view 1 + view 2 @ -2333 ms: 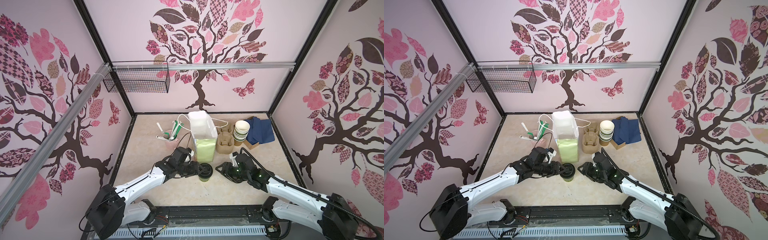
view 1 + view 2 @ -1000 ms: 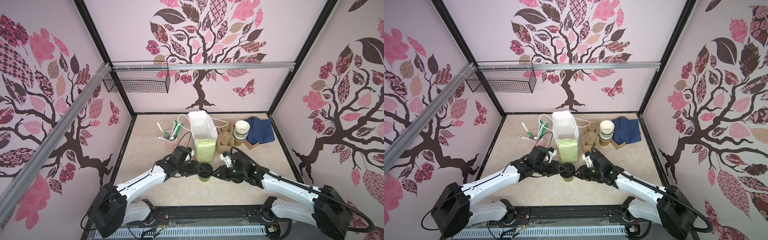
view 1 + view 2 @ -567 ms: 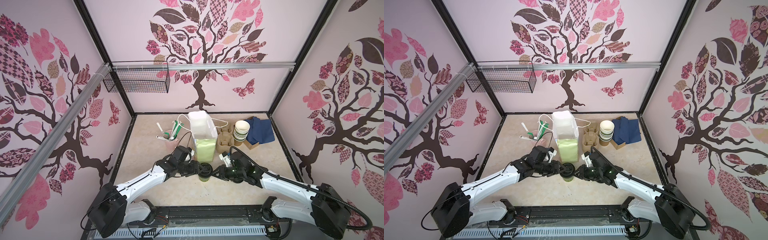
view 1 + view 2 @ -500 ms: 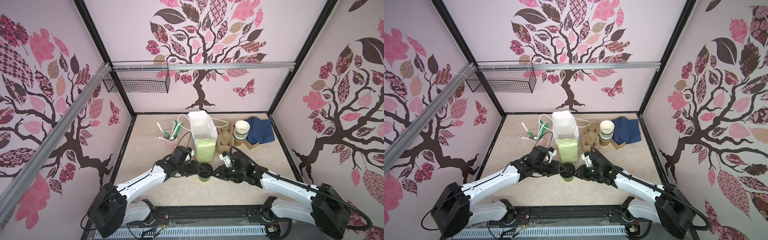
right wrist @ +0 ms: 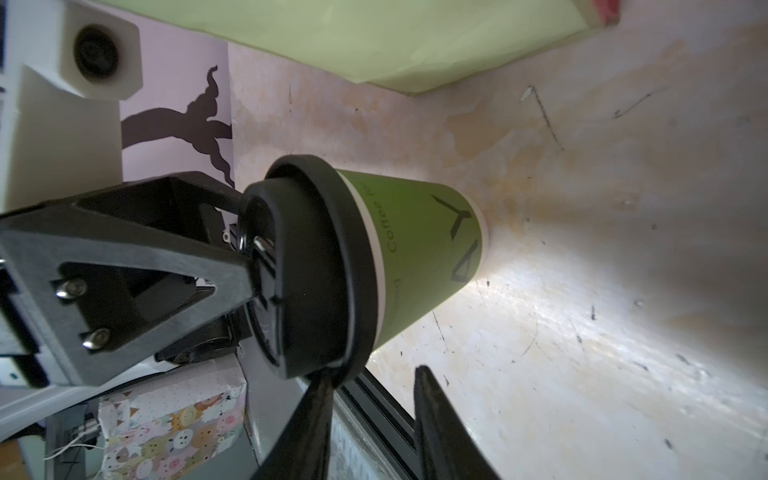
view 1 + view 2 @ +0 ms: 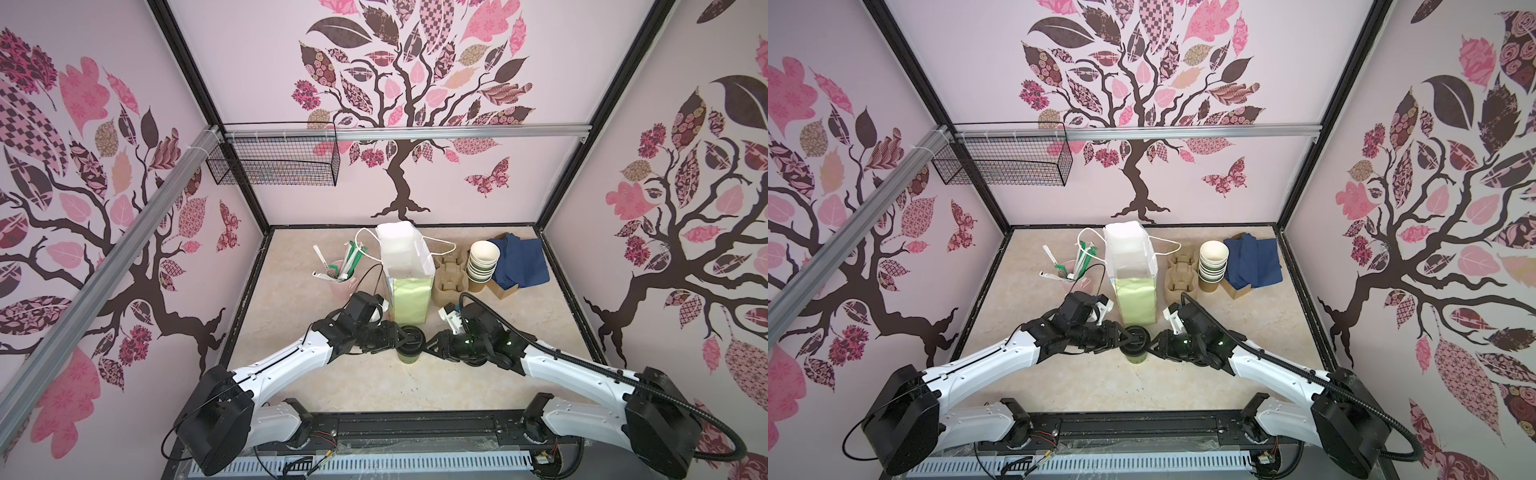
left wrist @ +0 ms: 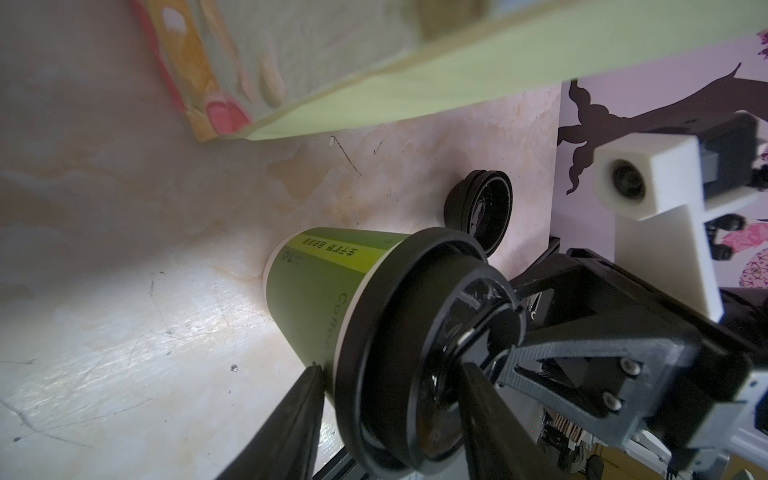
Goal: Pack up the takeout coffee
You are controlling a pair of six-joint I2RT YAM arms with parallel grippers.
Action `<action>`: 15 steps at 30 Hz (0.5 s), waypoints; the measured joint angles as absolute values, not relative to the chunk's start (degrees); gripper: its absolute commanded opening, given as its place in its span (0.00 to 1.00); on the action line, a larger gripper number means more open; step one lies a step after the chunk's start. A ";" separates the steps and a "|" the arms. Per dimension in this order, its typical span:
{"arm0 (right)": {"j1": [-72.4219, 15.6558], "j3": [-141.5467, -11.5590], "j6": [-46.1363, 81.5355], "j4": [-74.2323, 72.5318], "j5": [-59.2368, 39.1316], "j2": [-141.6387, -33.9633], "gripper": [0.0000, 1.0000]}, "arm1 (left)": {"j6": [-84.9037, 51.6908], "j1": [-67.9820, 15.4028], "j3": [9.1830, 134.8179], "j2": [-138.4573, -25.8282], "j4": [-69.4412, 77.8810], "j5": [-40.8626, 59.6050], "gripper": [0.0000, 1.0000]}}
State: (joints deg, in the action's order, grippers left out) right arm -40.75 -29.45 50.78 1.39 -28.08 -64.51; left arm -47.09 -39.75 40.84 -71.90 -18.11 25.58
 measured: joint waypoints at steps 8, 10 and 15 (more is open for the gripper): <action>-40.29 -23.14 61.87 -5.02 -23.27 -53.74 0.43 | -47.18 -39.72 40.84 -71.83 -18.09 25.80 0.54; -40.29 -23.44 63.13 -6.52 -22.39 -56.31 0.46 | -47.18 -39.72 40.84 -71.83 -18.09 25.80 0.54; -40.01 -23.40 67.22 -10.76 -20.14 -59.57 0.48 | -47.18 -39.72 40.84 -71.83 -18.09 25.78 0.54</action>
State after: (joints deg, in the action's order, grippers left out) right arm -40.01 -23.40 67.22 -10.76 -20.14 -59.57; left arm -47.18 -39.72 40.84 -71.83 -18.09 25.78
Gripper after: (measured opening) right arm 0.484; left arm 0.537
